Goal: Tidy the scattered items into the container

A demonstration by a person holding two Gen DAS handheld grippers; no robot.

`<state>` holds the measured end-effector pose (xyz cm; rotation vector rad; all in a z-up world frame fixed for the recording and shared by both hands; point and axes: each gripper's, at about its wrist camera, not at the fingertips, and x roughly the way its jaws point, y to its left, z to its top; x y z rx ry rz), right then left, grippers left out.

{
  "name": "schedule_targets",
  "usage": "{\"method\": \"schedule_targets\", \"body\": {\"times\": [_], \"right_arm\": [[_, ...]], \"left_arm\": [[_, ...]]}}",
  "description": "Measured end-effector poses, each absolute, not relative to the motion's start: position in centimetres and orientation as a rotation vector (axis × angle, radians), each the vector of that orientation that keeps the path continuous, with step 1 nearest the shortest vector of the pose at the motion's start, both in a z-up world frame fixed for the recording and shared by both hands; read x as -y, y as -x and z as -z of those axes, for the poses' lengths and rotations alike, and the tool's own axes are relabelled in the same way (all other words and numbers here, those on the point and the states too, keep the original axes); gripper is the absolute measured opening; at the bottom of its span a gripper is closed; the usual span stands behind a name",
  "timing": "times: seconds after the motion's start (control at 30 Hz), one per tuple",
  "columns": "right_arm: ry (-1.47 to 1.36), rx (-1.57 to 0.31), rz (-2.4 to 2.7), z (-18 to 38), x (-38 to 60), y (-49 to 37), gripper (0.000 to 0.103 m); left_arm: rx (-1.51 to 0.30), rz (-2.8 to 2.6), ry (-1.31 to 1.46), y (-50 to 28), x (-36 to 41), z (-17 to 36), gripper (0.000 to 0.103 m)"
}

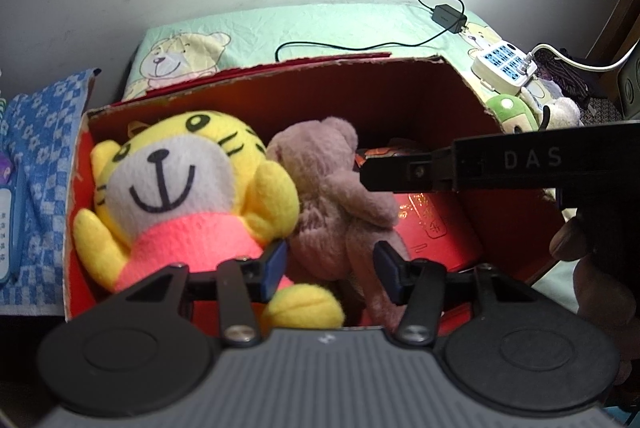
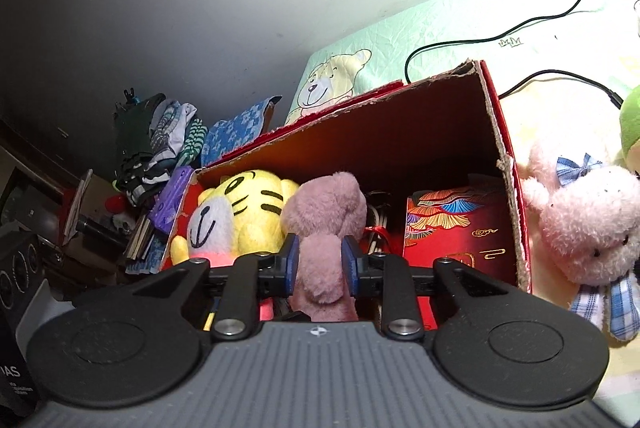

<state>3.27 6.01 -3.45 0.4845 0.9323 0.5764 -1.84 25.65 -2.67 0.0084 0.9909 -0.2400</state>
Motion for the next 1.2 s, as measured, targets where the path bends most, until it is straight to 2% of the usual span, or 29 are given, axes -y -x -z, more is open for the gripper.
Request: {"method": "schedule_targets", "body": {"times": [0.1,0.63,0.93,1.2], "right_arm": [[-0.49,-0.953,-0.57,3.8,-6.5,-3.4,0.02],[-0.498,-0.985,-0.575,4.8,-7.1,-2.8,0.02],[-0.507,-0.968,-0.575,4.4,-6.7,-2.7,0.021],[-0.473,-0.927,-0.533,3.8,-6.6,-2.5,0.027]], "left_arm": [[-1.002,0.228,-0.014,1.8,-25.6,2.6,0.056],[-1.024,0.201,-0.024,1.6,-25.5,2.6,0.058],[-1.036,0.191,-0.057,1.3,-24.8,2.8,0.064],[-1.045,0.181,-0.078,1.3,-24.3,2.9,0.067]]}}
